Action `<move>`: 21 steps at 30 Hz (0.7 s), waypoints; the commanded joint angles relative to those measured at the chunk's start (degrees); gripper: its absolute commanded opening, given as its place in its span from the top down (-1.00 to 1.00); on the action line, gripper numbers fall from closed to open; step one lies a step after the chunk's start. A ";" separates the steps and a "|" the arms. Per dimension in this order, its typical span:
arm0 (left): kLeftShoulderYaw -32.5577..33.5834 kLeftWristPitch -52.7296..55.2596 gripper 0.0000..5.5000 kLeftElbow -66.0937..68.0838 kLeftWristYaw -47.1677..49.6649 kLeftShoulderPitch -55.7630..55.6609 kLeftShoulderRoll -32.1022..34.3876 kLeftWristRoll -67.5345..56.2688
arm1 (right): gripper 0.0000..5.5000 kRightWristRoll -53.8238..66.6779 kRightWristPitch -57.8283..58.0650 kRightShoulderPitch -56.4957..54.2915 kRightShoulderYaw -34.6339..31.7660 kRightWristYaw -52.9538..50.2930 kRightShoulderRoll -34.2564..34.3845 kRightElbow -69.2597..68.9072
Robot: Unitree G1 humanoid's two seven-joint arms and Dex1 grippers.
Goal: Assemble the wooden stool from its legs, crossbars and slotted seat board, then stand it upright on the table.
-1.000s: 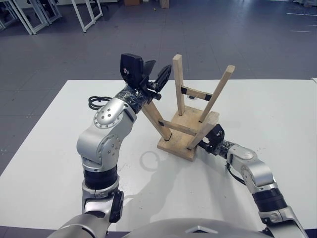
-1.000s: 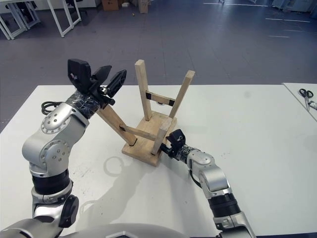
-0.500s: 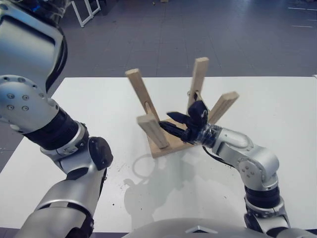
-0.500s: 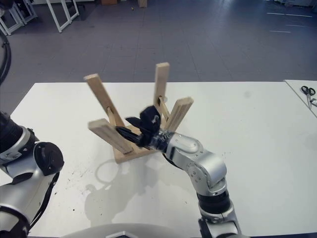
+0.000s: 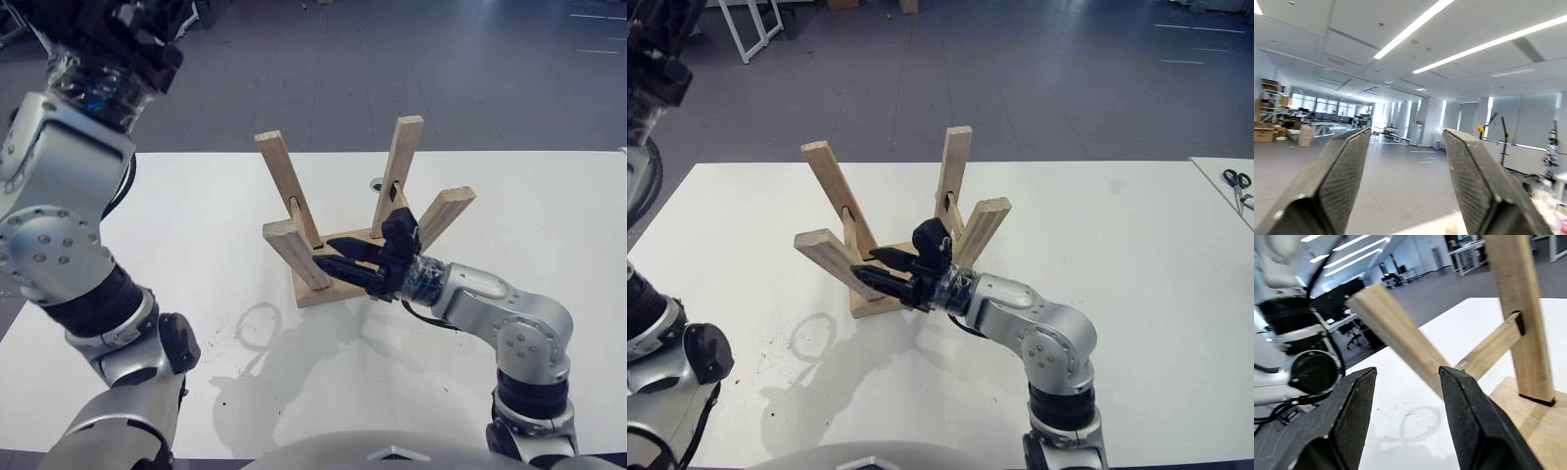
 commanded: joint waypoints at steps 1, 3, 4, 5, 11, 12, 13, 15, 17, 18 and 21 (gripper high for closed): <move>9.22 12.60 -0.28 -4.56 -19.31 20.98 15.63 -11.54 | -0.05 14.79 6.69 7.00 -13.33 11.35 -18.77 -2.14; 15.48 17.85 -0.42 -6.17 -31.92 32.58 22.89 -13.19 | -0.20 7.86 3.25 12.77 -17.95 20.12 -32.24 1.38; 16.79 18.83 -0.42 -6.74 -35.85 35.90 24.93 -13.42 | -0.20 3.01 -0.03 15.44 -18.26 24.46 -38.04 3.51; 16.20 18.20 -0.42 -7.39 -38.61 37.82 25.95 -12.59 | -0.20 -1.35 -3.71 17.02 -17.51 28.49 -42.69 6.11; -4.10 4.64 -0.42 -8.96 -37.14 36.81 25.46 5.36 | -0.20 -16.17 -19.77 3.18 -6.68 36.85 -46.65 21.85; -7.36 1.85 -0.42 -8.11 -36.22 36.93 25.69 10.15 | -0.20 -17.07 -20.73 -0.47 -5.03 37.37 -45.80 23.41; -9.42 -0.20 -0.42 -7.26 -35.76 36.95 25.66 13.38 | -0.20 -17.82 -21.39 -3.47 -3.67 37.69 -44.96 24.69; -11.56 -2.92 -0.42 -5.82 -35.81 36.42 25.26 16.73 | -0.20 -18.97 -22.25 -8.44 -1.49 38.03 -43.09 27.01; -13.34 -4.51 -0.42 -4.81 -35.74 34.42 24.35 17.90 | -0.20 -19.68 -22.85 -13.17 0.34 37.63 -40.44 28.84; -14.16 -4.82 -0.42 -4.63 -35.79 33.10 23.84 17.65 | -0.20 -19.59 -22.73 -15.19 0.94 37.38 -39.04 29.39; -16.31 -4.82 -0.42 -3.69 -36.04 27.86 21.55 15.21 | -0.20 -20.55 -23.16 -18.52 2.46 37.22 -36.26 30.72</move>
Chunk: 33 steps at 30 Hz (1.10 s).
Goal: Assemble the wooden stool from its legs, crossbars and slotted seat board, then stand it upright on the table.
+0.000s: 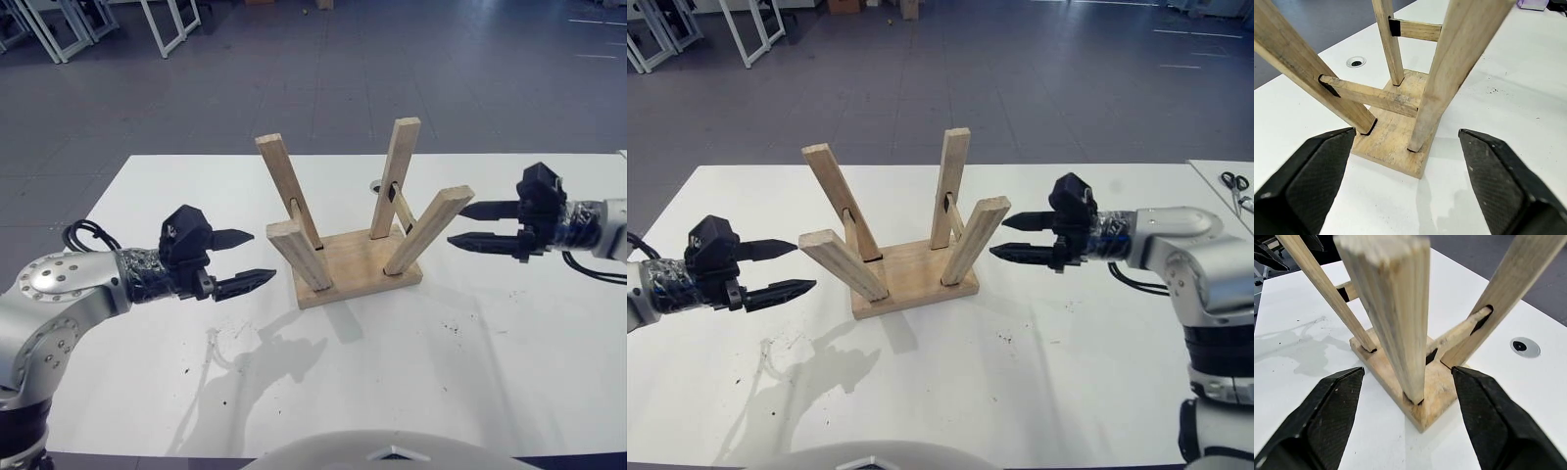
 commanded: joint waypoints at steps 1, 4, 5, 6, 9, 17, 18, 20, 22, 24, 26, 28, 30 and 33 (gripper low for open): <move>-2.59 -0.28 -0.42 1.47 -0.32 -6.58 -2.64 -2.74 | -0.20 -1.49 -0.97 -4.16 1.87 -0.24 2.88 1.51; -4.43 0.28 -0.42 3.55 -1.83 -11.10 -4.04 -5.09 | -0.20 -1.20 -0.21 -5.23 2.58 0.22 4.12 1.14; -5.13 0.17 -0.42 4.41 -2.18 -12.27 -4.27 -5.13 | -0.20 -0.92 0.27 -5.52 2.72 0.35 4.47 1.05; -5.98 0.08 -0.44 5.27 -2.50 -13.24 -4.51 -4.86 | -0.13 -0.61 0.87 -6.10 2.91 0.32 5.11 1.45; -7.89 -0.29 -0.26 7.64 -4.67 -13.98 -4.59 -4.04 | 0.05 0.76 2.88 -7.00 3.35 1.19 6.45 2.27; -10.73 -1.23 0.15 11.65 -12.99 -13.19 -3.77 -3.45 | 0.36 9.04 13.01 -3.37 1.95 2.59 6.93 -3.81; -10.56 -0.72 0.19 11.78 -14.08 -12.93 -3.44 -4.06 | 0.36 10.76 14.73 -2.60 1.46 2.69 6.59 -5.28; -9.04 1.51 0.30 11.43 -16.90 -11.71 -1.99 -6.97 | 0.37 15.17 19.05 -1.03 -0.14 2.93 5.17 -8.60; -6.09 6.07 0.39 9.54 -21.76 -8.60 1.77 -12.74 | 0.37 23.99 26.60 0.67 -3.53 2.58 2.93 -13.05; -0.85 12.75 0.42 8.55 -26.87 -3.95 6.56 -20.80 | 0.37 39.30 33.24 1.23 -7.74 -1.29 0.57 -14.24; 3.67 18.39 0.44 8.99 -29.03 -0.84 9.62 -28.52 | 0.37 59.23 34.12 2.76 -7.20 -6.93 -6.10 -12.56; 4.31 22.48 0.44 11.80 -28.00 -2.39 10.87 -36.06 | 0.37 73.30 31.37 3.07 -3.11 -12.22 -11.06 -9.35; 2.02 23.35 0.36 16.10 -24.90 -6.59 9.17 -37.68 | 0.37 75.92 30.46 1.10 0.31 -17.72 -9.44 -4.83; -3.26 23.37 0.14 24.48 -20.16 -15.24 4.03 -33.36 | 0.19 73.32 31.21 -3.03 3.84 -23.13 -4.59 3.24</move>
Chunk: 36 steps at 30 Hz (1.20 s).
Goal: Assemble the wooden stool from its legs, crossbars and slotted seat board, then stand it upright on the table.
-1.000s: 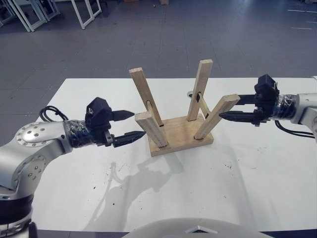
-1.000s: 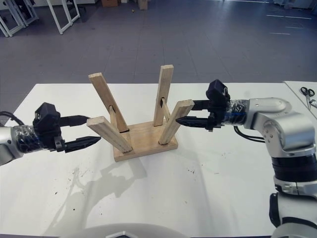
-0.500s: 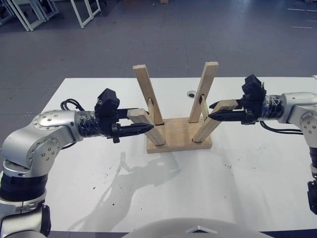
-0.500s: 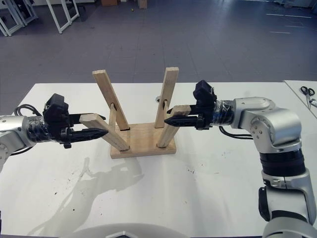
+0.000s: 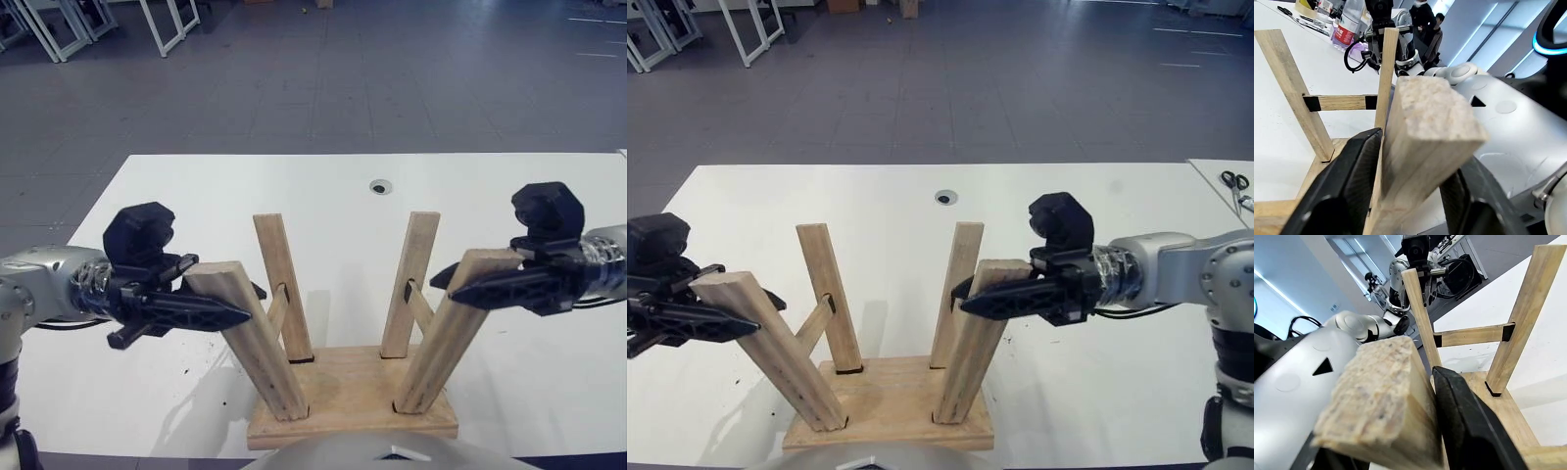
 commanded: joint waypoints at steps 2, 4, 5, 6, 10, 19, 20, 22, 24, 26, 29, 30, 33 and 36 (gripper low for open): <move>-9.41 0.34 -0.01 17.18 8.49 -16.31 -6.89 8.47 | 0.01 -1.21 1.10 -9.07 7.07 -7.82 7.58 17.45; -12.87 -2.42 -0.12 23.38 8.89 -20.88 -9.75 14.77 | -0.13 -8.21 0.64 -11.50 7.69 -7.08 10.49 23.72; -14.23 -3.89 -0.19 25.69 8.43 -22.16 -10.66 17.75 | -0.20 -12.27 0.09 -12.43 7.74 -5.86 11.70 26.14; -15.19 -5.37 -0.23 27.57 8.24 -22.77 -11.38 20.29 | -0.25 -16.17 -0.81 -13.49 7.86 -4.52 12.67 28.76; -16.12 -9.28 -0.42 32.02 6.70 -22.75 -12.49 27.34 | -0.49 -29.81 -5.02 -17.20 7.16 0.26 15.71 37.85; -7.87 -14.45 -0.42 41.39 1.91 -18.13 -7.73 33.86 | -0.51 -42.86 -6.66 -10.42 1.11 10.40 10.60 34.61; -6.28 -14.51 -0.42 39.73 0.58 -15.92 -6.27 33.70 | -0.51 -44.79 -8.33 -7.64 1.14 11.63 8.92 30.84; -1.74 -15.83 -0.42 27.41 -3.08 -3.45 -1.27 34.40 | -0.51 -50.42 -14.10 2.35 2.13 14.10 3.18 17.42; 0.36 -25.93 -0.54 13.29 -3.01 11.78 0.93 43.19 | -0.53 -57.49 -21.69 13.10 2.86 15.52 -1.69 6.97; 0.83 -41.94 -0.65 3.86 -0.35 24.68 -0.44 56.21 | -0.53 -64.91 -30.44 21.57 3.98 17.73 -5.19 0.83; 0.51 -54.24 -0.73 -2.08 0.75 30.92 -3.58 63.09 | -0.53 -70.09 -37.46 28.85 2.90 21.20 -8.41 -5.76; -0.19 -55.89 -0.73 -3.24 1.06 31.03 -4.16 63.58 | -0.53 -71.73 -39.29 28.97 3.31 21.69 -8.40 -6.51; -3.21 -54.93 -0.73 -8.82 2.70 31.69 -6.72 61.98 | -0.53 -73.38 -40.32 26.16 6.33 21.46 -4.91 -9.35; -5.80 -53.03 -0.73 -12.49 4.22 32.08 -8.30 60.81 | -0.53 -74.06 -39.67 24.09 9.36 20.26 -1.41 -11.57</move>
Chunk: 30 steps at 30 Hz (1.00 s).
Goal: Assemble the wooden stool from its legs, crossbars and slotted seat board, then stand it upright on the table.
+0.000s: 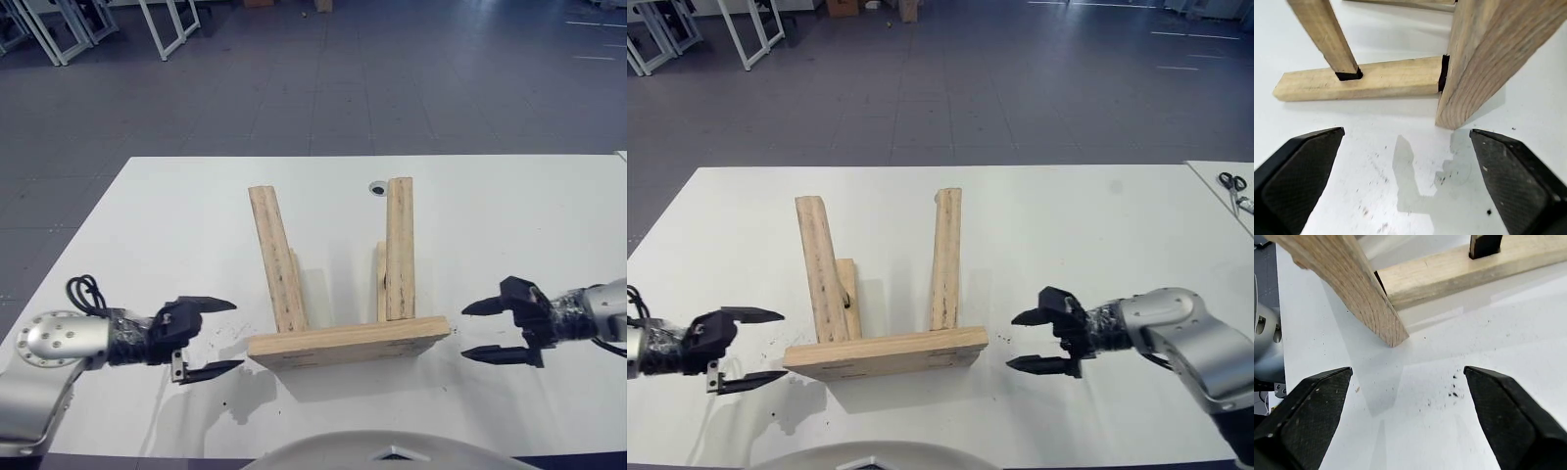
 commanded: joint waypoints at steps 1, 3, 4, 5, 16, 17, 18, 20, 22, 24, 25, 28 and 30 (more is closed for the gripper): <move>-2.85 2.74 -0.73 -4.44 1.75 0.98 -1.10 -1.88 | -0.53 -1.16 0.78 -2.75 3.50 -1.26 3.96 -3.11; -3.72 3.77 -0.73 -5.24 1.30 0.72 -0.42 -2.39 | -0.53 -1.21 1.44 -2.85 4.37 -1.61 5.01 -4.19; -4.34 3.95 -0.73 -5.32 1.26 0.14 -0.31 -2.37 | -0.53 -1.29 1.69 -2.90 4.84 -1.87 5.49 -4.67; -5.32 3.92 -0.73 -5.19 1.51 -0.82 -0.52 -2.06 | -0.53 -1.48 1.92 -3.06 5.39 -2.16 6.06 -5.06; -12.04 6.03 -0.16 -3.78 6.15 -5.60 -4.20 -2.46 | 0.13 0.57 6.88 -6.08 6.80 -4.40 11.79 -6.39; -11.97 6.49 -0.09 -3.66 6.26 -6.11 -4.35 -3.01 | 0.20 0.96 7.38 -6.44 6.66 -4.40 11.90 -6.61; -11.86 7.21 -0.03 -3.55 6.44 -7.00 -4.62 -3.82 | 0.26 1.24 7.71 -6.87 6.58 -4.42 12.02 -6.81; -11.51 9.02 0.08 -3.50 7.19 -9.35 -5.47 -6.06 | 0.30 1.46 7.95 -7.59 6.38 -4.62 12.34 -7.38; -11.08 11.44 0.19 -3.89 8.36 -12.08 -6.44 -9.04 | 0.34 1.72 8.22 -8.46 5.82 -5.66 13.39 -7.98; -9.40 16.52 0.26 -5.41 11.68 -15.25 -8.43 -14.95 | 0.37 4.02 10.89 -10.15 3.87 -9.09 15.85 -9.43; -8.83 19.69 0.26 -6.25 13.12 -16.66 -8.41 -16.71 | 0.37 3.68 11.22 -11.27 3.30 -11.41 17.30 -10.26; -5.24 29.97 0.26 -8.99 18.21 -20.70 -8.70 -23.62 | 0.37 4.21 15.74 -14.68 1.26 -17.30 19.99 -13.88; -1.74 34.75 0.26 -10.52 19.19 -23.11 -8.54 -30.90 | 0.37 9.22 22.18 -16.54 -0.80 -17.51 19.60 -17.20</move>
